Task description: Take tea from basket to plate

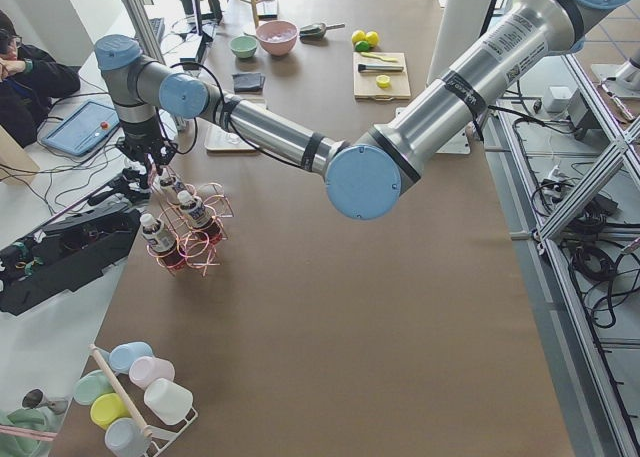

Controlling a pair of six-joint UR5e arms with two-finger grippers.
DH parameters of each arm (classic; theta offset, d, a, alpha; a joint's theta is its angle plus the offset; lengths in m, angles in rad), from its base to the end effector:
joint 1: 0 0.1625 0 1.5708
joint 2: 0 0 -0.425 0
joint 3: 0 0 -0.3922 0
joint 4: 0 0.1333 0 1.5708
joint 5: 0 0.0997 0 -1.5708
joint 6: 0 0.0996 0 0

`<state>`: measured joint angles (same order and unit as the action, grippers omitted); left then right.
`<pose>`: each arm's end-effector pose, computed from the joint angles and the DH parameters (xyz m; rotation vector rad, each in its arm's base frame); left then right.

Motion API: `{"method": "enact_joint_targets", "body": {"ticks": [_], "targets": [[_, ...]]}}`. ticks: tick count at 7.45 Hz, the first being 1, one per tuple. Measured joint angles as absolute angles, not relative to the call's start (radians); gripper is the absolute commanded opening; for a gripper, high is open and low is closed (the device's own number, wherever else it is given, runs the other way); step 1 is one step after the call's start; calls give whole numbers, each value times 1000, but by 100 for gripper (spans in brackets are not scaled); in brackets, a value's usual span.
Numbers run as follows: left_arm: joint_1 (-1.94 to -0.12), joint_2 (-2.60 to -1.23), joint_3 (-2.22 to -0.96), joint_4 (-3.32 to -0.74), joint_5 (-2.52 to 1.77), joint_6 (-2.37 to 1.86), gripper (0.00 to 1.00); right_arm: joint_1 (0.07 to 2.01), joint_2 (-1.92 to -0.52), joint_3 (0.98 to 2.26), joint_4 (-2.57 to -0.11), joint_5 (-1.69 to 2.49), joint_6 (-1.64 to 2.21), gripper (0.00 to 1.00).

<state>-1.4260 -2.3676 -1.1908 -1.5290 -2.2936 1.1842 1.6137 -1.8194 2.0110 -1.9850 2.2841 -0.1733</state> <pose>0.0462 -0.7842 0.3338 0.7263 0.4820 1.3872 0.0836 -0.3578 0.5952 -0.1352 -0.7290 -0.0450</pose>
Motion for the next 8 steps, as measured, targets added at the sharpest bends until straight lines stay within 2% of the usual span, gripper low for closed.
{"method": "enact_joint_targets", "body": {"ticks": [4, 6, 8], "targets": [[-1467, -2301, -1363, -1492, -2374, 1179, 0, 1613, -1819, 2010, -1985, 2284, -174, 100], [-1470, -2244, -1530, -1439, -2434, 1167, 0, 1613, -1820, 2010, -1985, 2284, -178, 100], [-1474, -2191, -1759, -1274, -2472, 1132, 0, 1614, -1821, 2011, -1985, 2284, -181, 100]]}}
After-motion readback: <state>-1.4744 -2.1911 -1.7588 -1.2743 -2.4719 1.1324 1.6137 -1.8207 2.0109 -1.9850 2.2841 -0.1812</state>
